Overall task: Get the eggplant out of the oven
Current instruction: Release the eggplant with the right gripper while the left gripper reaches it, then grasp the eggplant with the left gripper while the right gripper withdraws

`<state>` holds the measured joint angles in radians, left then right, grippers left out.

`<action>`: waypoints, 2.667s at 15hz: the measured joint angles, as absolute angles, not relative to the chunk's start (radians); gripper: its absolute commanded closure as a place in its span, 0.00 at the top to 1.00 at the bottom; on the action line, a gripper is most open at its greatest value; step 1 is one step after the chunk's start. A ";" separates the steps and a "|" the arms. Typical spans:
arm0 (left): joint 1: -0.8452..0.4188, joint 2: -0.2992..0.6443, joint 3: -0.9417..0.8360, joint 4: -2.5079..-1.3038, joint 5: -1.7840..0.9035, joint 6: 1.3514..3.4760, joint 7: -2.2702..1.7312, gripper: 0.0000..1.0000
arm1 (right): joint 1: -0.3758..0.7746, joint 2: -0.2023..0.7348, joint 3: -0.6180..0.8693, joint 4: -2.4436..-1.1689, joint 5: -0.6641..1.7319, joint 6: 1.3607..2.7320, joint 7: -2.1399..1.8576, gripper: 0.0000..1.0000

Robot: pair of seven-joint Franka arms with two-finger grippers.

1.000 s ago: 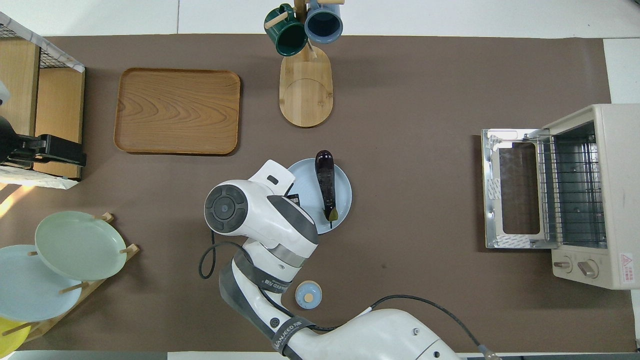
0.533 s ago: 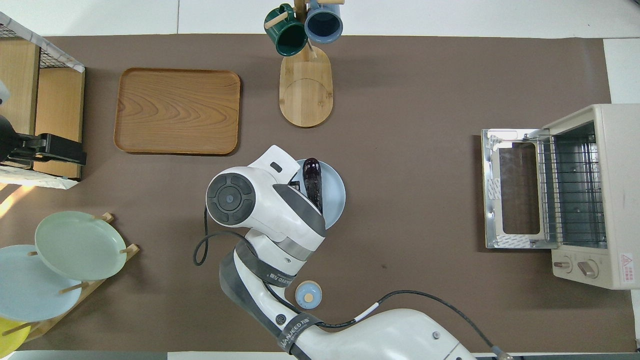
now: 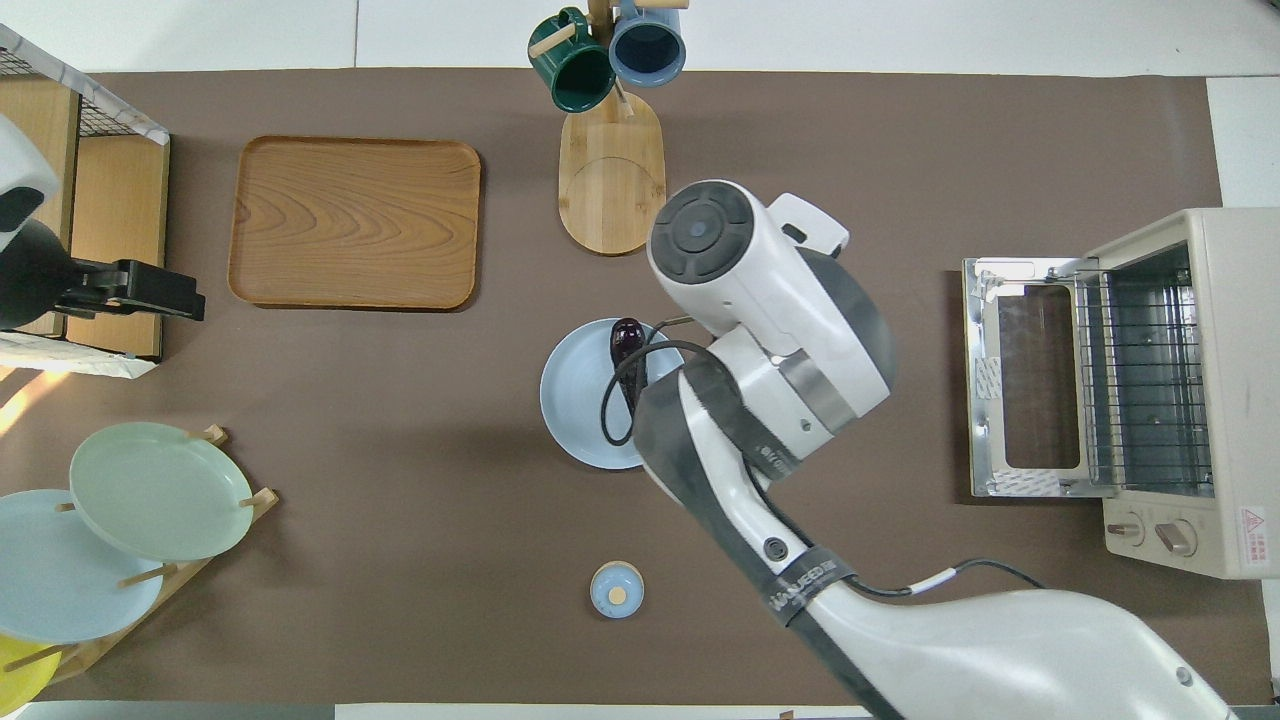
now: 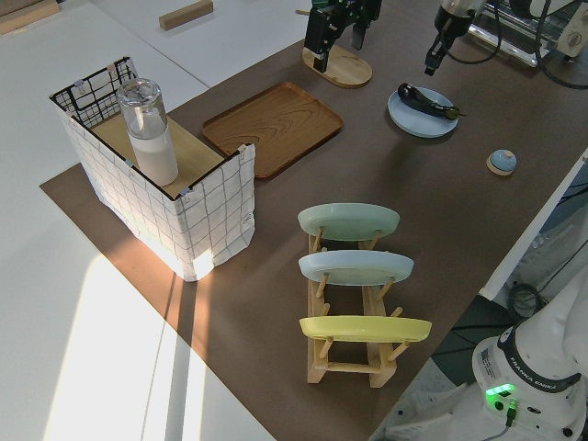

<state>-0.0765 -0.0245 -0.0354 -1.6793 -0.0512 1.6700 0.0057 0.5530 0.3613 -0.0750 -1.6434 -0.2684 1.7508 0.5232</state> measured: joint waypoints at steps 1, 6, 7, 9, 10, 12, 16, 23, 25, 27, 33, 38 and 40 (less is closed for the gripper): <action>-0.104 -0.020 -0.037 -1.691 -0.058 1.694 -0.023 1.00 | 0.521 0.344 -0.076 -1.716 -0.288 1.785 0.520 0.00; -0.303 0.040 -0.046 -1.755 -0.065 1.850 -0.252 1.00 | 0.349 0.296 -0.078 -1.920 -0.334 1.911 0.394 0.00; -0.349 0.073 -0.048 -1.761 -0.066 1.900 -0.310 1.00 | 0.326 0.287 -0.078 -1.949 -0.334 1.939 0.380 0.00; -0.444 0.159 -0.050 -1.766 -0.067 2.011 -0.416 1.00 | 0.306 0.271 -0.078 -2.009 -0.339 2.005 0.376 0.00; -0.486 0.200 -0.050 -1.769 -0.067 2.064 -0.457 1.00 | 0.301 0.266 -0.078 -2.037 -0.350 2.037 0.376 0.00; -0.548 0.268 -0.051 -1.780 -0.067 2.161 -0.511 1.00 | 0.288 0.258 -0.078 -2.078 -0.380 2.077 0.374 0.00; -0.646 0.384 -0.049 -1.792 -0.067 2.300 -0.584 1.00 | 0.271 0.247 -0.077 -2.100 -0.419 2.083 0.342 0.00; -0.671 0.422 -0.046 -1.825 -0.067 2.347 -0.594 0.92 | 0.249 0.239 -0.072 -2.109 -0.423 2.085 0.253 0.00; -0.671 0.422 -0.046 -1.838 -0.067 2.360 -0.594 0.85 | 0.240 0.225 -0.062 -2.100 -0.422 2.062 0.199 0.00; -0.672 0.422 -0.046 -1.847 -0.067 2.372 -0.594 0.64 | 0.239 0.202 -0.055 -2.037 -0.423 1.951 0.140 0.00; -0.670 0.416 -0.036 -1.850 -0.067 2.379 -0.593 0.00 | 0.131 0.111 -0.072 -1.883 -0.455 1.759 -0.083 0.00; -0.620 0.382 -0.028 -1.804 -0.067 2.305 -0.593 0.00 | 0.074 0.085 -0.075 -1.883 -0.456 1.744 -0.159 0.00; -0.567 0.362 -0.026 -1.744 -0.067 2.225 -0.591 0.00 | 0.045 0.071 -0.075 -1.884 -0.449 1.728 -0.205 0.00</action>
<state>-0.5667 0.3617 -0.0258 -1.7439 -0.0672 2.2250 -0.5912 0.0450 0.0706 -0.0750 -1.8837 -0.4493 1.7281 -0.2049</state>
